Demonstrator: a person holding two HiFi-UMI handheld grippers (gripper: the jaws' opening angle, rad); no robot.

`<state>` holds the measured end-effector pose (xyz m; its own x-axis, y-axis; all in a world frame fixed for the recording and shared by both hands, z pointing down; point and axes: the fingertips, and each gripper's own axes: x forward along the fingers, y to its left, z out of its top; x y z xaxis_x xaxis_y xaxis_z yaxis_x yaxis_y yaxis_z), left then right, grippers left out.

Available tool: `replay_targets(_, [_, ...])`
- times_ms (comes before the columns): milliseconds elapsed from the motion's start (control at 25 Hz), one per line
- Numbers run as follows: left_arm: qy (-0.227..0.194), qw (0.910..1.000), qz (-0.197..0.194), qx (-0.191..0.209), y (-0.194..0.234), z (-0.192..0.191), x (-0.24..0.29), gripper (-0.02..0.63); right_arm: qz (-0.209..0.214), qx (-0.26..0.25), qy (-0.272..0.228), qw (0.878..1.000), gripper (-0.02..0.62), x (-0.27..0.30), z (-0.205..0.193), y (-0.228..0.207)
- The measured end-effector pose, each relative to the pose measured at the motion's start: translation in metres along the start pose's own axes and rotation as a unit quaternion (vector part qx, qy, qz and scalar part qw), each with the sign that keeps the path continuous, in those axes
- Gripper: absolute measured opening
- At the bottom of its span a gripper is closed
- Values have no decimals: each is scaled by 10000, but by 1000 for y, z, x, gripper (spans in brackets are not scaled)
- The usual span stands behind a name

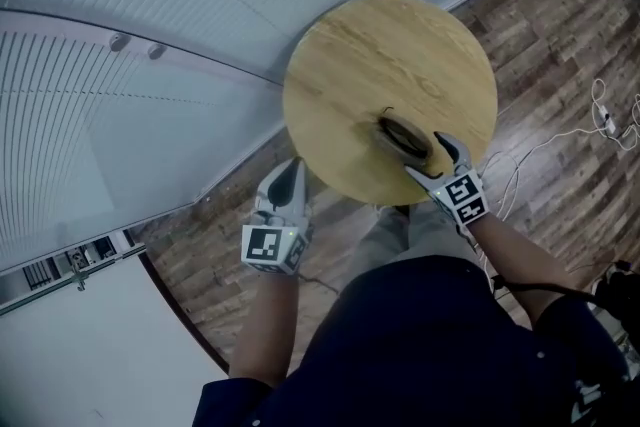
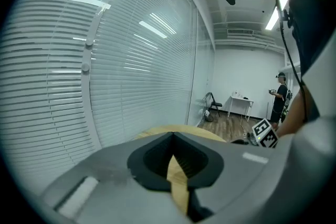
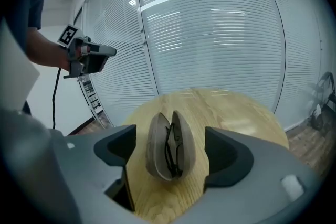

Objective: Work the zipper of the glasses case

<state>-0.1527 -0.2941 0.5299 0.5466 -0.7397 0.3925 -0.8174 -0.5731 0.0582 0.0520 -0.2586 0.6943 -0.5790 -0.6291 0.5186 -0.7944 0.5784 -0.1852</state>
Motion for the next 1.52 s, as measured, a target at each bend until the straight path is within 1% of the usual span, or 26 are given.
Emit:
replay_targets(200, [168, 9998, 62, 8, 4, -8, 3, 3, 106, -81, 113, 9998, 437, 18, -14, 3])
replay_targets(360, [177, 9998, 119, -2, 8, -2, 7, 3, 4, -146, 233, 9996, 451, 27, -17, 2])
replay_targets(480, [234, 9997, 75, -3, 9, -9, 10, 3, 5, -241, 317, 9992, 465, 33, -21, 5])
replay_targets(720, [344, 9993, 135, -75, 6, -21, 8, 3, -29, -180, 487, 9986, 472, 41, -33, 2])
replay_targets(960, [353, 9989, 285, -98, 11, -25, 10, 3, 87, -336, 736, 9967, 489, 52, -43, -4])
replay_targets(1200, [352, 9983, 427, -161, 11, -30, 8, 3, 233, -352, 1190, 9920, 488, 60, -62, -3])
replay_targets(1320, [380, 9982, 440, -140, 11, -33, 7, 3, 257, -388, 1182, 9919, 488, 61, -61, -5])
replay_targets(1440, [427, 9973, 565, -210, 12, -36, 3, 3, 282, -373, 1120, 9926, 480, 60, -58, -6])
replay_targets(1520, [421, 9968, 634, -244, 12, -38, 1, 3, 293, -326, 1049, 9935, 443, 58, -54, -8])
